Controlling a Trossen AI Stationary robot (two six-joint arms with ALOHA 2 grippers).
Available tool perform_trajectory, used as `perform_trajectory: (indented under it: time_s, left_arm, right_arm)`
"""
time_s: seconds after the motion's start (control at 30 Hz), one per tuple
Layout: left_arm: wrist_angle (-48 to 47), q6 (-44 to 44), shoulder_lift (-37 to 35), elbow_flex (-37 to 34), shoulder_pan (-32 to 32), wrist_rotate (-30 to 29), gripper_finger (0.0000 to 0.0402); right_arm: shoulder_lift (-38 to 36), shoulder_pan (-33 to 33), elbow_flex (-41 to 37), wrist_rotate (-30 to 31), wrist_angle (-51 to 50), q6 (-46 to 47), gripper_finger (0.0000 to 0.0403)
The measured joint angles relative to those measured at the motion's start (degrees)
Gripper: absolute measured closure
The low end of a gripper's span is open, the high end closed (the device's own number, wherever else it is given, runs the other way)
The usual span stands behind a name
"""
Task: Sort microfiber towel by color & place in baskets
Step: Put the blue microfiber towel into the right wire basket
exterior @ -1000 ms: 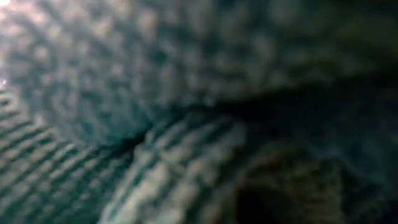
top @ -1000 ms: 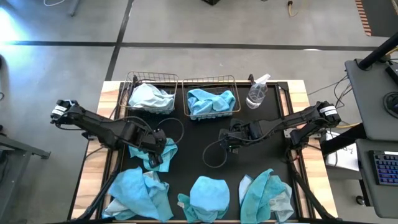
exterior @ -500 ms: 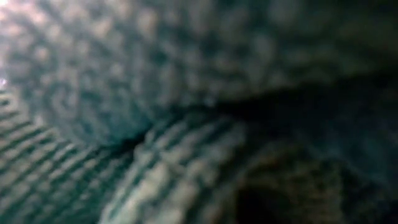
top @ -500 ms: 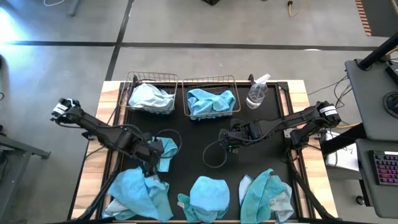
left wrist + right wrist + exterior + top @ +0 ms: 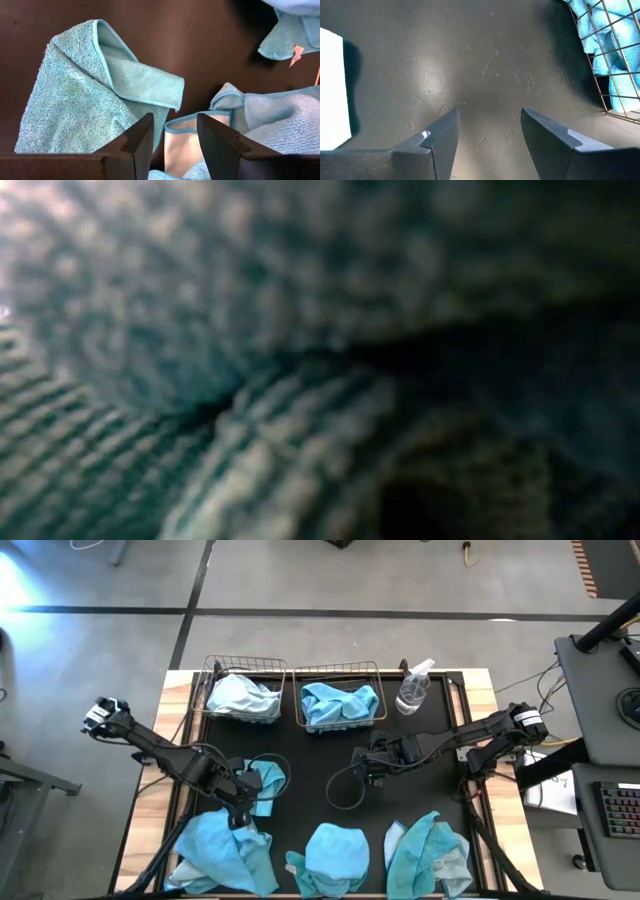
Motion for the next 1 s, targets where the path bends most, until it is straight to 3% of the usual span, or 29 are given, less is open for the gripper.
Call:
perform_trajectory:
  time_s: [0.3,0.6,1.0]
  left_arm:
    - [3.62,1.34,2.61,0.02,-0.01,0.23,0.0267]
    - [3.54,5.55,10.47,0.02,0.00,5.79,0.0267]
    - [2.55,8.22,14.57,0.02,0.00,6.14,0.0267]
  right_arm:
    - [0.00,0.00,0.00,0.00,0.00,0.00,0.0197]
    - [-0.01,0.00,-0.01,0.01,0.00,0.01,0.0197]
    - [-0.02,-0.01,-0.02,0.01,0.00,0.02,0.0197]
